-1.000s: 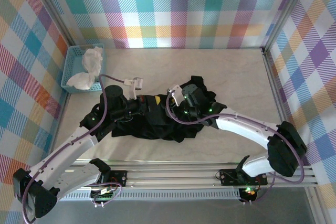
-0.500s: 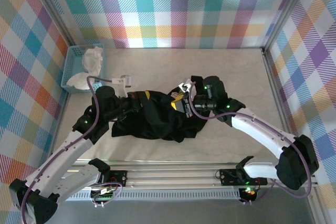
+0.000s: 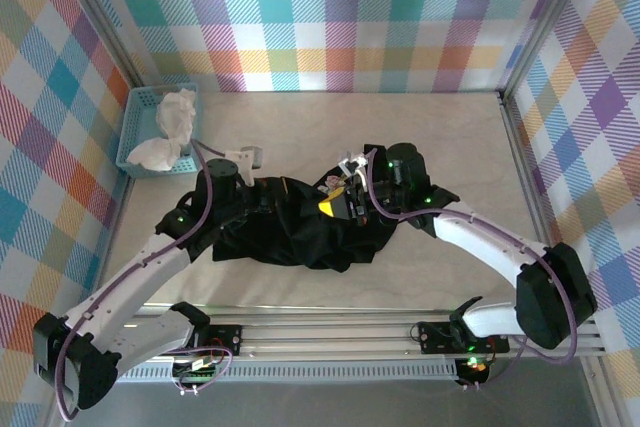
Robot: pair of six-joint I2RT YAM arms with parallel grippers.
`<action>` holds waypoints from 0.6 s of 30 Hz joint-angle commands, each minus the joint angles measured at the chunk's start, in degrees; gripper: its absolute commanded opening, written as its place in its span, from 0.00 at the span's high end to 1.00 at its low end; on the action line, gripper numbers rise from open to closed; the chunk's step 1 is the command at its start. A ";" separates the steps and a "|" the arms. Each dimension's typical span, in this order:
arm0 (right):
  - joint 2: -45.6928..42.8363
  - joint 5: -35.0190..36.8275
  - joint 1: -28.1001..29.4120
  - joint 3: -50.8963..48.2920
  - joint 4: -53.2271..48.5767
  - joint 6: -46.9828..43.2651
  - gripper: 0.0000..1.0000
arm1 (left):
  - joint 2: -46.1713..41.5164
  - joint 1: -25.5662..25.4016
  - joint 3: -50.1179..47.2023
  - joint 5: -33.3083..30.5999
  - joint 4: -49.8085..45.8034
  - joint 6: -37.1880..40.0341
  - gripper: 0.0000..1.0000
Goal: Fold the inside-out t-shirt
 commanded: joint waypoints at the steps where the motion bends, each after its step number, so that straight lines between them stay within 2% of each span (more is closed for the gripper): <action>1: 0.34 -0.29 -1.12 0.58 2.76 1.89 1.00 | -4.37 0.62 -1.73 1.07 0.54 3.21 0.68; 5: 0.92 -0.22 -1.85 0.97 3.35 3.18 1.00 | -7.78 0.48 -6.28 9.34 5.11 4.43 0.55; 9: 1.19 -0.40 -2.03 1.62 3.14 3.44 1.00 | -6.44 -0.84 -9.13 19.26 12.82 5.26 0.47; 16: 0.87 1.64 -2.44 2.40 1.17 3.86 1.00 | -3.94 -3.73 -8.81 23.49 15.73 9.62 0.45; 18: 1.10 1.52 -2.69 2.86 0.87 4.40 1.00 | -4.32 -4.80 -8.69 21.25 14.06 11.05 0.45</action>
